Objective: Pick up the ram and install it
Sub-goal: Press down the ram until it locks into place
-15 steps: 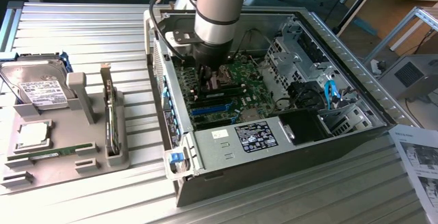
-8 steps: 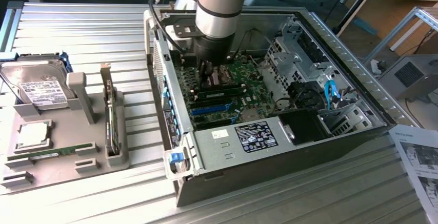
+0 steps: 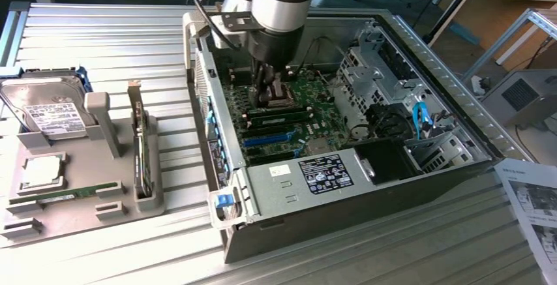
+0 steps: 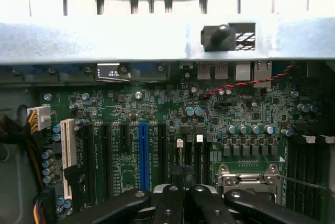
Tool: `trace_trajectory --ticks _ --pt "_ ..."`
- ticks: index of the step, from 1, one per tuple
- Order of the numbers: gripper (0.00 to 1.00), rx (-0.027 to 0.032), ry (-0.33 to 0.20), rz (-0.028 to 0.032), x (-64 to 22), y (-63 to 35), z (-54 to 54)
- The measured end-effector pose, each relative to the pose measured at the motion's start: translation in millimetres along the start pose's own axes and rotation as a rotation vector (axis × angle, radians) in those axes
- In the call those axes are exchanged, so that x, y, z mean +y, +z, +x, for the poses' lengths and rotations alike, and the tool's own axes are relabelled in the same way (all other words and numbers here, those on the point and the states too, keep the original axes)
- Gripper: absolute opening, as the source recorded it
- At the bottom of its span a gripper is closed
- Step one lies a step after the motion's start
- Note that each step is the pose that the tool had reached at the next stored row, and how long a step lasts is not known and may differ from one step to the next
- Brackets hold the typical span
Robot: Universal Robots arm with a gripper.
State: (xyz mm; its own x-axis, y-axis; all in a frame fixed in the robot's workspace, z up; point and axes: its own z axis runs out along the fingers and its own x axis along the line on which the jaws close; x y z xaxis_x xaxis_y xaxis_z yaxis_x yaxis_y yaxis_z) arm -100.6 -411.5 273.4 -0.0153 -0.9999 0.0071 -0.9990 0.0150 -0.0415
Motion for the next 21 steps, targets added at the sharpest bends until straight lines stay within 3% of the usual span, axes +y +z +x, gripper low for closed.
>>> trace_trajectory --ticks 3,13,21 --pt "0.11 0.0038 0.0 -0.0001 -0.3 -8.7 0.0" --pt "0.11 0.0084 0.0 0.0001 -1.1 -27.1 0.2" --pt "0.11 0.0113 0.0 0.0001 -1.5 -36.5 0.2"
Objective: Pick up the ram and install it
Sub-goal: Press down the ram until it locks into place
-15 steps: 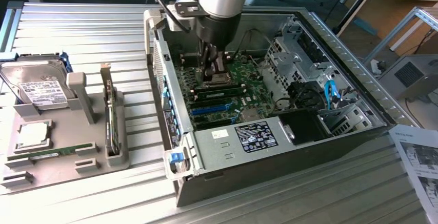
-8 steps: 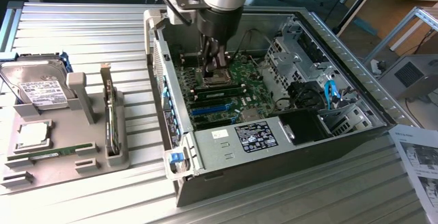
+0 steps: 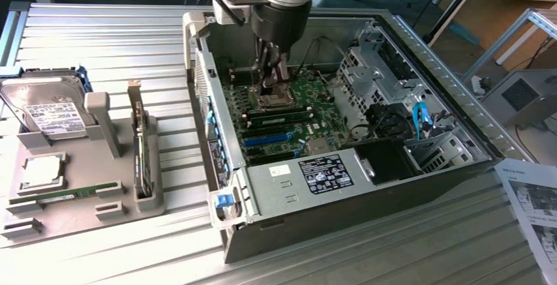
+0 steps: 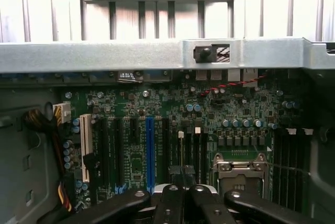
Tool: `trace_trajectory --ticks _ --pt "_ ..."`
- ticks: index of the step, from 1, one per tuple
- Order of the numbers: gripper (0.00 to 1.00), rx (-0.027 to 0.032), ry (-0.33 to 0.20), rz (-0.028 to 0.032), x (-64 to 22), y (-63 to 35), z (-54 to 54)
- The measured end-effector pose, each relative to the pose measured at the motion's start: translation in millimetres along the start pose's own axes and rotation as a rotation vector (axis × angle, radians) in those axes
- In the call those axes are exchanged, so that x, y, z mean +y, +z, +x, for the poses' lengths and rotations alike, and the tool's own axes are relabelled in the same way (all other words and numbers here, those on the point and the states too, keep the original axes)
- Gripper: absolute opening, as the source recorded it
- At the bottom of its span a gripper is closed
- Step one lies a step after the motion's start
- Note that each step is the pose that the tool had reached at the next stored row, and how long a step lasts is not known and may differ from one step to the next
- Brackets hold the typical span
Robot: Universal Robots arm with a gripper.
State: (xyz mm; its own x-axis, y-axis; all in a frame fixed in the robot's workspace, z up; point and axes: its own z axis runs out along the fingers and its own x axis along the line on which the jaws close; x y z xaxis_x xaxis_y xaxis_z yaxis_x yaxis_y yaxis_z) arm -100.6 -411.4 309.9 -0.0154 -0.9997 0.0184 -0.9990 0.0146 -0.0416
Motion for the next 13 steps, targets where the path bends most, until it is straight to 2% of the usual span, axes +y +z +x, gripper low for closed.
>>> trace_trajectory --ticks 10,13 --pt "0.11 0.0038 0.0 0.0001 -0.6 -13.8 0.3" --pt "0.11 0.0067 0.0 0.0001 -0.8 -17.7 0.3"
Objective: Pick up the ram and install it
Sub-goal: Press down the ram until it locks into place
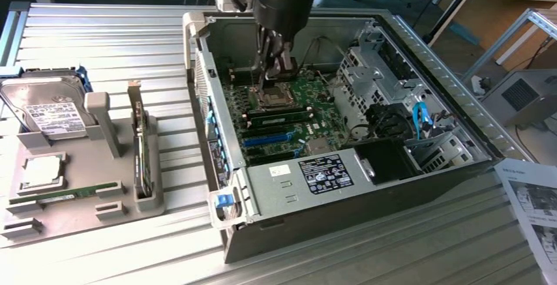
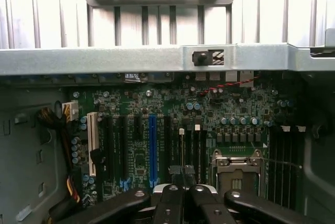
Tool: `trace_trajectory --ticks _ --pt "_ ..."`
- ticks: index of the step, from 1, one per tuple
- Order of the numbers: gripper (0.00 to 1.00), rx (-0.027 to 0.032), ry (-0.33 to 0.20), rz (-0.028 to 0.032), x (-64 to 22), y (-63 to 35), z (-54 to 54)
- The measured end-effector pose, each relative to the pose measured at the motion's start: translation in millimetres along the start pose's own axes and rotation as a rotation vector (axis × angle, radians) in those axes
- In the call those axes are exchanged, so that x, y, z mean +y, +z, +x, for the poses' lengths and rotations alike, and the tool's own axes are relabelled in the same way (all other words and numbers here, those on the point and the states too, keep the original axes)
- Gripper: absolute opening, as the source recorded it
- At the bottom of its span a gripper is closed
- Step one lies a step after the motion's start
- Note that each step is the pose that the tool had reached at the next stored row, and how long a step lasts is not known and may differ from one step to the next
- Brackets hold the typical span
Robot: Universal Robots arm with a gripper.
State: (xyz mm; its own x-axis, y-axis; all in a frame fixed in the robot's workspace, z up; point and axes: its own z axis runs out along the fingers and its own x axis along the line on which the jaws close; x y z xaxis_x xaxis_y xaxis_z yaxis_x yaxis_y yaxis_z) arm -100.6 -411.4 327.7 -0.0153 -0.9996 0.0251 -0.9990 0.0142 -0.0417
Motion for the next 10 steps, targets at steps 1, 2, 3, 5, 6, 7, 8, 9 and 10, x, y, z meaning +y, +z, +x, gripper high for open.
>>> trace_trajectory --ticks 1,2,3,5,6,7,8,9,10 --pt "0.11 0.0014 0.0 0.0001 -0.1 -1.7 0.0" --pt "0.11 0.0033 0.0 0.0001 -0.1 -3.0 0.1" --pt "0.11 0.0039 0.0 0.0002 -0.2 -3.2 0.0" --pt "0.11 0.0039 0.0 0.0002 -0.1 -3.2 0.1" --pt "0.11 0.0041 0.0 0.0001 -0.1 -3.3 0.1" --pt "0.11 0.0041 0.0 0.0001 -0.1 -3.3 0.1" --pt "0.11 0.0041 0.0 0.0001 -0.1 -3.3 0.1" --pt "0.11 0.0042 0.0 0.0001 -0.3 -3.3 0.1" --pt "0.11 0.0044 0.0 0.0 -0.9 -3.4 0.0"
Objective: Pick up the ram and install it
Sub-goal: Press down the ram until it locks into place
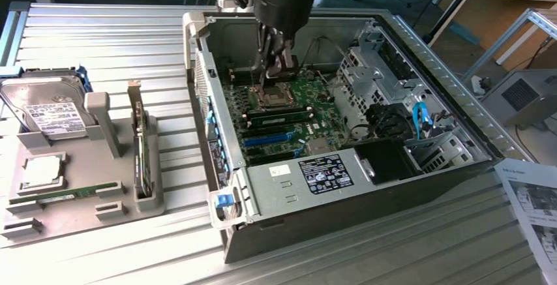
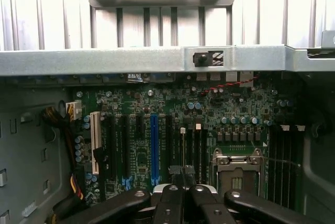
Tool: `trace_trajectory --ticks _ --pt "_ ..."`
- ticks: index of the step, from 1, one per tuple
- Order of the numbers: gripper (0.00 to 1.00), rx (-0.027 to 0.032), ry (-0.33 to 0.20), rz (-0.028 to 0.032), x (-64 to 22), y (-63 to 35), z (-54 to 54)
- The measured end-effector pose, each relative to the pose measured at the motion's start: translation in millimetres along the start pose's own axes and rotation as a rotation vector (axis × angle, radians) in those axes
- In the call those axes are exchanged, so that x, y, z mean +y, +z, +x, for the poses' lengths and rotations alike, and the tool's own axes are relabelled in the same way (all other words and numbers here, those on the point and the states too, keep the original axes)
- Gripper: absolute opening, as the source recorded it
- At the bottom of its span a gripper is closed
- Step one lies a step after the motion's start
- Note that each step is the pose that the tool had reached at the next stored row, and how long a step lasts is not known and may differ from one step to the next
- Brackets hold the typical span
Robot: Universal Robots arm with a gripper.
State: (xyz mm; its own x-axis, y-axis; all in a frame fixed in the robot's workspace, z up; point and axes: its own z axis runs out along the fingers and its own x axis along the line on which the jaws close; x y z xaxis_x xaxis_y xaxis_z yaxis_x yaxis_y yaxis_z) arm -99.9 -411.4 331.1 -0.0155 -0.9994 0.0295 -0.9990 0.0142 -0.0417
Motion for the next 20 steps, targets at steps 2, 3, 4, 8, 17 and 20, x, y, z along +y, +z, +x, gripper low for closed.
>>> trace_trajectory --ticks 2,3,4,8,17,20 --pt "0.11 -0.0002 0.0 0.0001 -2.8 0.2 -0.1" --pt "0.11 -0.0002 0.0 0.0002 -4.8 0.3 -0.1" --pt "0.11 -0.0002 0.0 0.0001 -7.7 0.4 -0.1" --pt "0.11 -0.0002 0.0 0.0001 -18.0 0.9 -0.3" --pt "0.11 -0.0003 0.0 0.0002 -41.4 1.8 -0.6" --pt "0.11 -0.0003 0.0 0.0002 -48.4 2.1 -0.7"
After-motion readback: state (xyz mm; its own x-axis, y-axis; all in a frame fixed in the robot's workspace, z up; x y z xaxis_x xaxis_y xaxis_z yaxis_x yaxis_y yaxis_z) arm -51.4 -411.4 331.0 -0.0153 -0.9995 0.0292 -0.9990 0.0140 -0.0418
